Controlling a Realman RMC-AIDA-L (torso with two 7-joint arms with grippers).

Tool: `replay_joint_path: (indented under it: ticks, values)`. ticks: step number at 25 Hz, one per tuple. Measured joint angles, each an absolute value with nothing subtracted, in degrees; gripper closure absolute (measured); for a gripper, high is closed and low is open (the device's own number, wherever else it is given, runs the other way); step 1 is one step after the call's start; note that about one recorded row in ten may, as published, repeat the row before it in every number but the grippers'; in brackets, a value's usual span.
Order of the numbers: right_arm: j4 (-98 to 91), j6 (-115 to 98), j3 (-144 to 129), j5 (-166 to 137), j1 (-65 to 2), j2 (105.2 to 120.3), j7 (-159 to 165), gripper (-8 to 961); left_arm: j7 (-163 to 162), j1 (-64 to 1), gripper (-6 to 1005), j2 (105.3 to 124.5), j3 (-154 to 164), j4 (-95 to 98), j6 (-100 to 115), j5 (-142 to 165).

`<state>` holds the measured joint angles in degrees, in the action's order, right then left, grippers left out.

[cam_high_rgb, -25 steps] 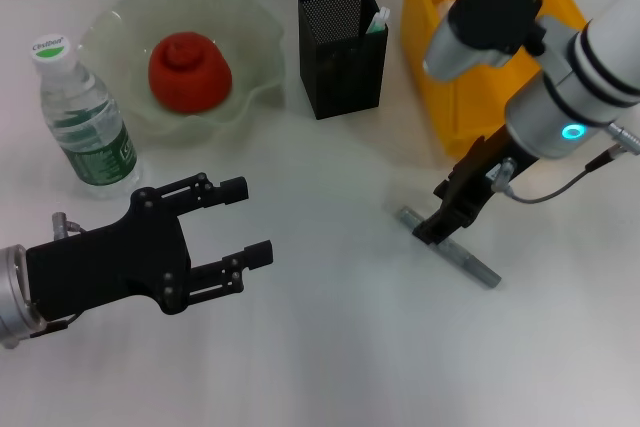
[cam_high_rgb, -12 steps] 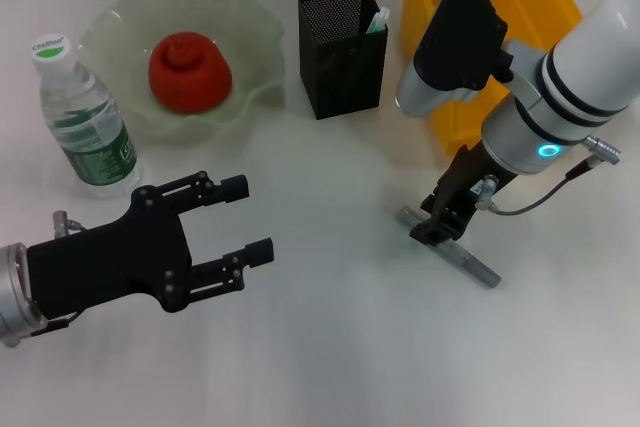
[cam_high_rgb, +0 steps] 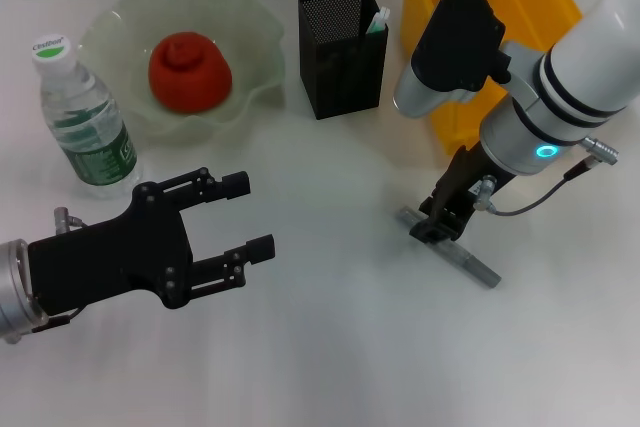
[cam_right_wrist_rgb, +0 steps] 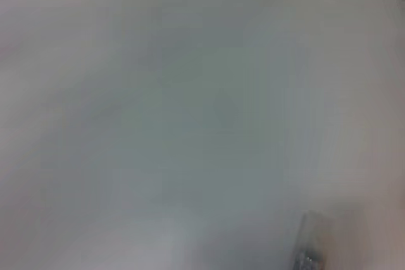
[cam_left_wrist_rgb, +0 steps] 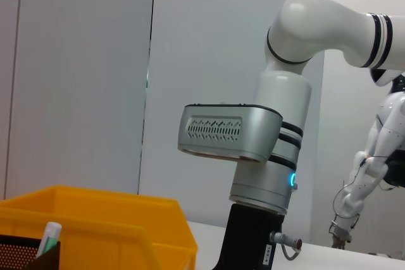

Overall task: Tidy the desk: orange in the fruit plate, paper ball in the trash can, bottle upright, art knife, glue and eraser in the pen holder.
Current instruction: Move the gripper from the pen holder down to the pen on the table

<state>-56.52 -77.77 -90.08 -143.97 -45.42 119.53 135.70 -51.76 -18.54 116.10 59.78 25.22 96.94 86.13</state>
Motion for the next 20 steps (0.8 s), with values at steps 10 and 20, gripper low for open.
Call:
replay_joint_path:
  ticks: [10, 20]
  values:
    - [-54.83, -77.60, -90.62, -143.97, -46.03, 119.53, 135.71, 657, -51.92, -18.76, 284, 116.10, 59.76, 25.22, 96.94, 86.13]
    - [-54.74, -77.61, -90.71, -144.05, -46.06, 119.53, 135.70, 733, -51.94, -18.90, 284, 116.19, 59.76, 25.23, 96.94, 86.13]
